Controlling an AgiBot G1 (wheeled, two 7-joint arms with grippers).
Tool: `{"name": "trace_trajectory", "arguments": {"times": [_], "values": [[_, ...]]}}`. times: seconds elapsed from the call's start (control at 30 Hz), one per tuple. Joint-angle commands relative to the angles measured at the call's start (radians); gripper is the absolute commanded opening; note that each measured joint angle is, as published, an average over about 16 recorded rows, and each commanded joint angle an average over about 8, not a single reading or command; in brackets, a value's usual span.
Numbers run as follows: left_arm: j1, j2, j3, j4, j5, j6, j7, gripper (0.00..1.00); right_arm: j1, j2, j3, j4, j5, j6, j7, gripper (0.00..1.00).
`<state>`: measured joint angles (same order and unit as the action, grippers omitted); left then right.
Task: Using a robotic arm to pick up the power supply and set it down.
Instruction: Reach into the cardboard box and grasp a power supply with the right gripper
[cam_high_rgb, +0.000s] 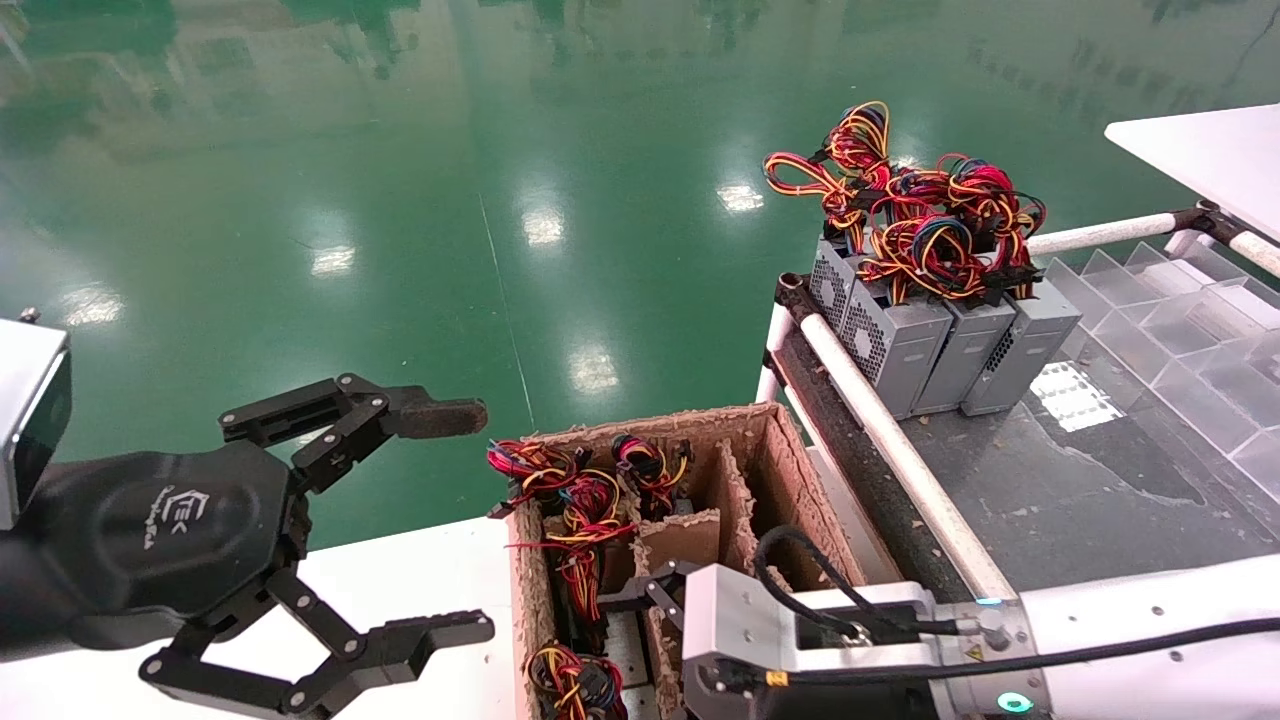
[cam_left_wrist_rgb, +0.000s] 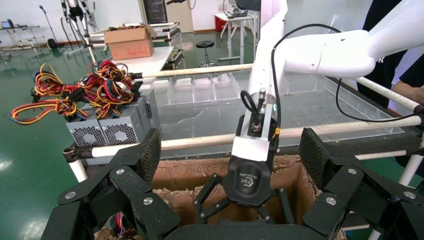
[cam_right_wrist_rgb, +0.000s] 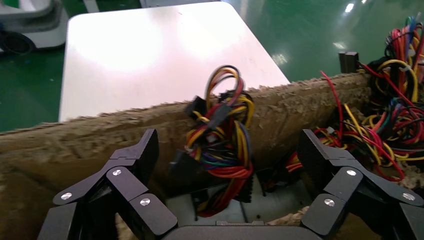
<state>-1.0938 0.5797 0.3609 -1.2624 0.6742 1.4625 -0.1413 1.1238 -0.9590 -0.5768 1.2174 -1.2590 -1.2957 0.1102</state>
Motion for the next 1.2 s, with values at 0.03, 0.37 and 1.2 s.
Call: {"name": "trace_trajectory", "arguments": {"times": [0.03,0.37,1.2], "values": [[0.000,0.000,0.000,0.000,0.000,0.000,0.000,1.00,0.001,-0.015,-0.007,-0.005,-0.019,0.014,-0.009,0.00],[0.000,0.000,0.000,0.000,0.000,0.000,0.000,1.00,0.004,-0.040,-0.023,0.010,-0.075,0.050,-0.046,0.00],[0.000,0.000,0.000,0.000,0.000,0.000,0.000,1.00,-0.018,-0.032,-0.020,0.042,-0.073,0.067,-0.038,0.00]]}}
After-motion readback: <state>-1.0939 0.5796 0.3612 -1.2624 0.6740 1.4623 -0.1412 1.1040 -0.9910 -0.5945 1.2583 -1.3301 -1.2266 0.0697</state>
